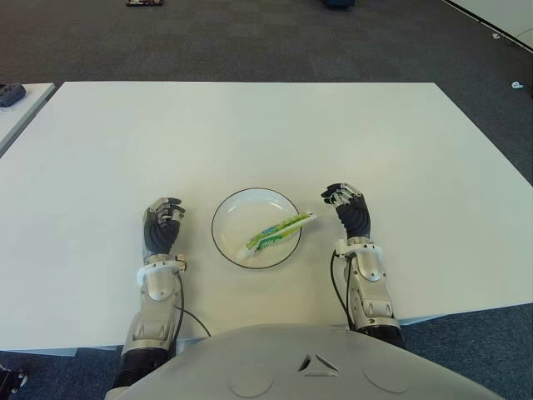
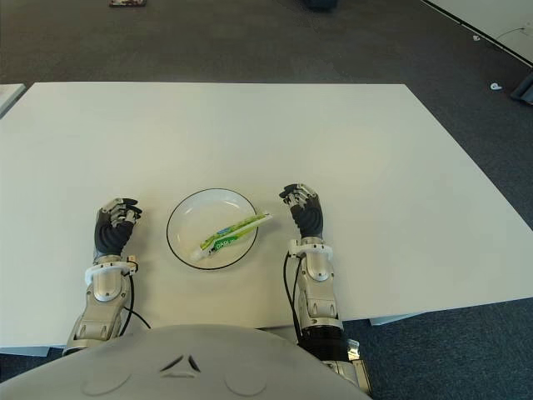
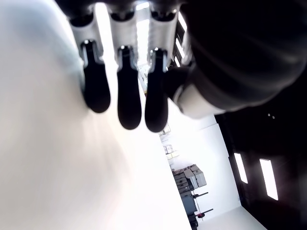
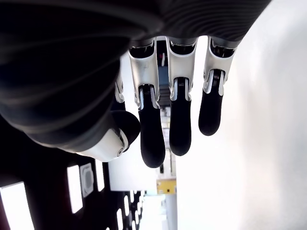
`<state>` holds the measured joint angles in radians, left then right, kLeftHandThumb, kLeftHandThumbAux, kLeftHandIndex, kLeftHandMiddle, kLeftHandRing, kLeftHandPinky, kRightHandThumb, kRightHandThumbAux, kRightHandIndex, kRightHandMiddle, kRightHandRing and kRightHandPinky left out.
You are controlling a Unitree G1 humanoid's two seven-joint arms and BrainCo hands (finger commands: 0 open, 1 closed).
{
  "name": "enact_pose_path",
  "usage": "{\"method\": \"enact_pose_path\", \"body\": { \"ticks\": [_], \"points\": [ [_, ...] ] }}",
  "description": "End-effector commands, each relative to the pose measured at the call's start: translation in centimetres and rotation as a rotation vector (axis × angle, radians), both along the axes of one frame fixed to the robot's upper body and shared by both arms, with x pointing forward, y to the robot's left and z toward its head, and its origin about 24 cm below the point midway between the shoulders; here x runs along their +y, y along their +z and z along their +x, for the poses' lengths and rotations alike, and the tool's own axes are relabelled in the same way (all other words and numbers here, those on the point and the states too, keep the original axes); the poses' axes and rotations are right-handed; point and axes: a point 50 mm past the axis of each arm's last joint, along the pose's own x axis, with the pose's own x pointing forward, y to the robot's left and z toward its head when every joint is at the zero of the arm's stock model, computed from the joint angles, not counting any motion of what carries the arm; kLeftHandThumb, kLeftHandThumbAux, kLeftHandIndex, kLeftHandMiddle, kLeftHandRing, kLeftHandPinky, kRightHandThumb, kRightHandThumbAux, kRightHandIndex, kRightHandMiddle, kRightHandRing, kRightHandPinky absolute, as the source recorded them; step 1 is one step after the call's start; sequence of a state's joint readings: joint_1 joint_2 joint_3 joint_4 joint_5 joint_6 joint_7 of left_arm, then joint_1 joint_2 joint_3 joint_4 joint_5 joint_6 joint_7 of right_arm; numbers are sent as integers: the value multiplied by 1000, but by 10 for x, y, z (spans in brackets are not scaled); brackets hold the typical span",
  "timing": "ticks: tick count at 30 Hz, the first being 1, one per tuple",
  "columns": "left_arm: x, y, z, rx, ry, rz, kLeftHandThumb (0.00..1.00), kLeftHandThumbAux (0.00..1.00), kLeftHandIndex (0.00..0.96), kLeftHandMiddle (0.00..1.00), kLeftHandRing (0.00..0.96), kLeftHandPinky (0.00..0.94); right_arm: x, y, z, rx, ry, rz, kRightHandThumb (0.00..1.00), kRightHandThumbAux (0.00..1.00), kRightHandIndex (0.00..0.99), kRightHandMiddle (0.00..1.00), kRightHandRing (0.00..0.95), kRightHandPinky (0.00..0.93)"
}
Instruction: Put the toothpaste on the table into the plate.
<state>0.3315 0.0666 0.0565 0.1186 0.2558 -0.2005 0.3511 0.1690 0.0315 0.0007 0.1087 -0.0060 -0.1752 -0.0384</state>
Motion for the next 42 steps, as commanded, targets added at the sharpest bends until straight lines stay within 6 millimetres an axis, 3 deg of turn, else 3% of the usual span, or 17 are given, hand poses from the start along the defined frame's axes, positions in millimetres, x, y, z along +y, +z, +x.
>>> {"method": "enact_pose_path", "body": {
  "ticks": [1,17,42],
  "points": [
    [-3,-4,-3,31,-22,-4,703,720,426,526,530,501,1,-2,-1,23,3,-12,707,728,432,520,531,536],
    [-4,0,-4,-5,-34,-17,704,719,427,532,534,505,1,-1,-3,30,-2,-24,708,727,434,541,542,548],
    [-6,3,-5,88,-168,88,703,719,427,533,529,506,-7,3,-3,12,-31,-28,709,726,434,537,526,522]
  ]
}}
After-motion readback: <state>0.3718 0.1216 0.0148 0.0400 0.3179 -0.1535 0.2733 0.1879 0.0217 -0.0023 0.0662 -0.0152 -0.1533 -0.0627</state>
